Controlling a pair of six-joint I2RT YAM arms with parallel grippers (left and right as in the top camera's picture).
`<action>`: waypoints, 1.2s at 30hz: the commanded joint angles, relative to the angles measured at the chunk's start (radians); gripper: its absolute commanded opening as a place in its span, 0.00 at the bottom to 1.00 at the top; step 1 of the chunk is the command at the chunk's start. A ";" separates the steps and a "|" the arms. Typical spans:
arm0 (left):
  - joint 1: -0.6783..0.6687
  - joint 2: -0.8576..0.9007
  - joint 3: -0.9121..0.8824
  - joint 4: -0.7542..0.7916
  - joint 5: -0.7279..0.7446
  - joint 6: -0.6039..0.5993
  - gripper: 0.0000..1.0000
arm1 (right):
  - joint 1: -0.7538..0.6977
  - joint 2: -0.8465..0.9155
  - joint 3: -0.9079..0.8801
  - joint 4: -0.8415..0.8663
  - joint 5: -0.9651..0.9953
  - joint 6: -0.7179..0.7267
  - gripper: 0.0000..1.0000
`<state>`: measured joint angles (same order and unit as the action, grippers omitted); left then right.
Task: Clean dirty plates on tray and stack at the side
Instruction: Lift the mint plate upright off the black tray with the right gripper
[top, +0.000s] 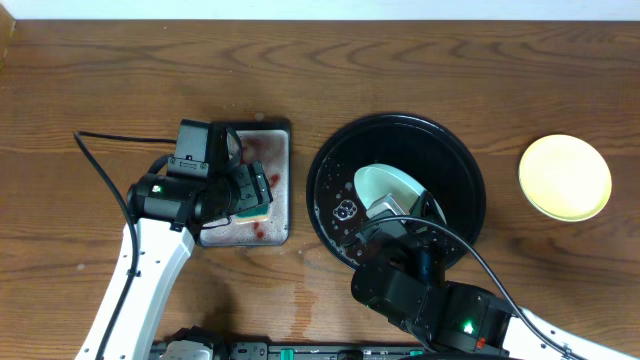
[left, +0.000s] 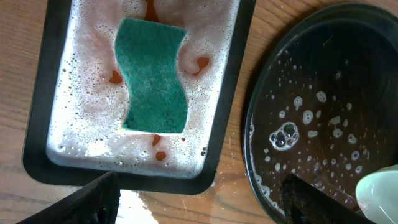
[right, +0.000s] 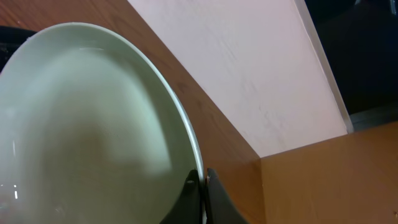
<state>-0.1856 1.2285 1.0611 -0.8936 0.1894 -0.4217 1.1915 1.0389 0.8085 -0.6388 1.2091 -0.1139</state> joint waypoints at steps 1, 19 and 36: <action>0.004 0.000 0.020 -0.003 0.009 0.002 0.83 | 0.007 0.001 0.008 0.003 0.043 0.001 0.01; 0.004 0.000 0.020 -0.003 0.009 0.002 0.83 | 0.007 0.002 0.008 0.003 0.044 0.001 0.01; 0.004 0.000 0.020 -0.003 0.009 0.003 0.83 | -0.061 0.055 0.008 0.039 -0.094 -0.003 0.01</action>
<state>-0.1856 1.2285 1.0611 -0.8936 0.1894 -0.4217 1.1515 1.0782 0.8085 -0.5880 1.0622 -0.1032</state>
